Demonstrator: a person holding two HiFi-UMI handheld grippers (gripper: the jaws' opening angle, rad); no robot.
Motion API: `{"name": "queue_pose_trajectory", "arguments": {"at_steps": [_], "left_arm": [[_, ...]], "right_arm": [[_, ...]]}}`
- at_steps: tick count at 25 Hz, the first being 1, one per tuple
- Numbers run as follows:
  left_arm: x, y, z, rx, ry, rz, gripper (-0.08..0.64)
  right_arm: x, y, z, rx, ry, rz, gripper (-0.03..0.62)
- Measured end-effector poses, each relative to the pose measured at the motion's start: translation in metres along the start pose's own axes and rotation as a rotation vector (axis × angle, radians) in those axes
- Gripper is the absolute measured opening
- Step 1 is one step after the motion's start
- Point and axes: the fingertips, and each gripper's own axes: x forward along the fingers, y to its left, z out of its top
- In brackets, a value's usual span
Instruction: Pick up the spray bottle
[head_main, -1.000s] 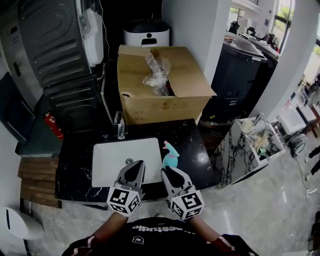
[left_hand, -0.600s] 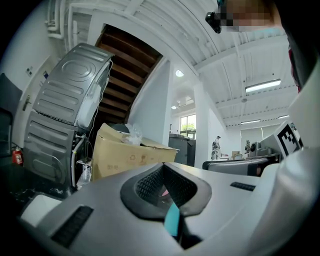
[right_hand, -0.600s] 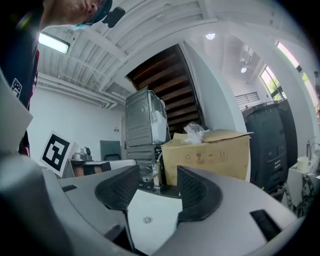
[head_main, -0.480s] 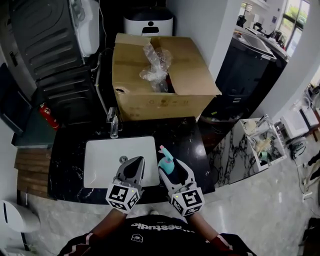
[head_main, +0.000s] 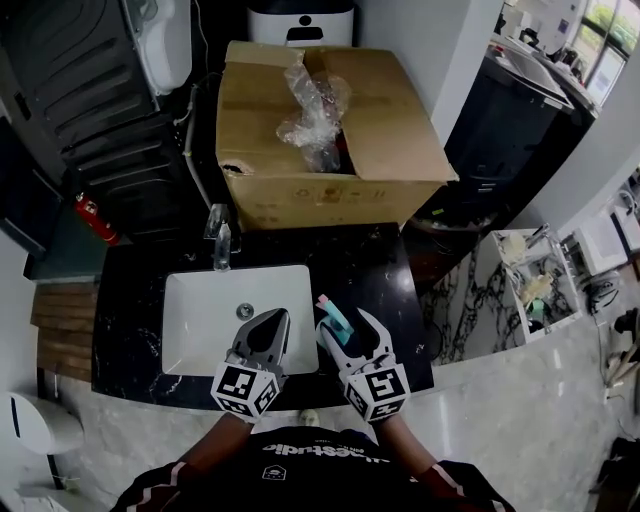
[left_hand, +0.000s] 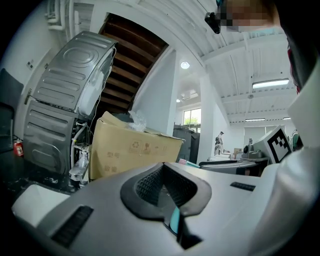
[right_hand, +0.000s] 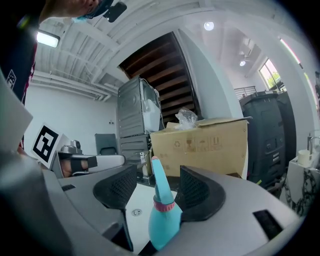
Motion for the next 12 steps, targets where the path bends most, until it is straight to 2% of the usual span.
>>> {"name": "queue_pose_trajectory", "arguments": {"at_steps": [8,12], "left_arm": [[0.008,0.015,-0.015,0.02,0.023,0.015,0.015],[0.007,0.02,-0.013,0.025,0.024,0.022,0.015]], "right_arm": [[0.031,-0.005,-0.018,0.018,0.003,0.04,0.261],[0.032,-0.01,-0.019,0.003,0.001,0.024,0.178]]}}
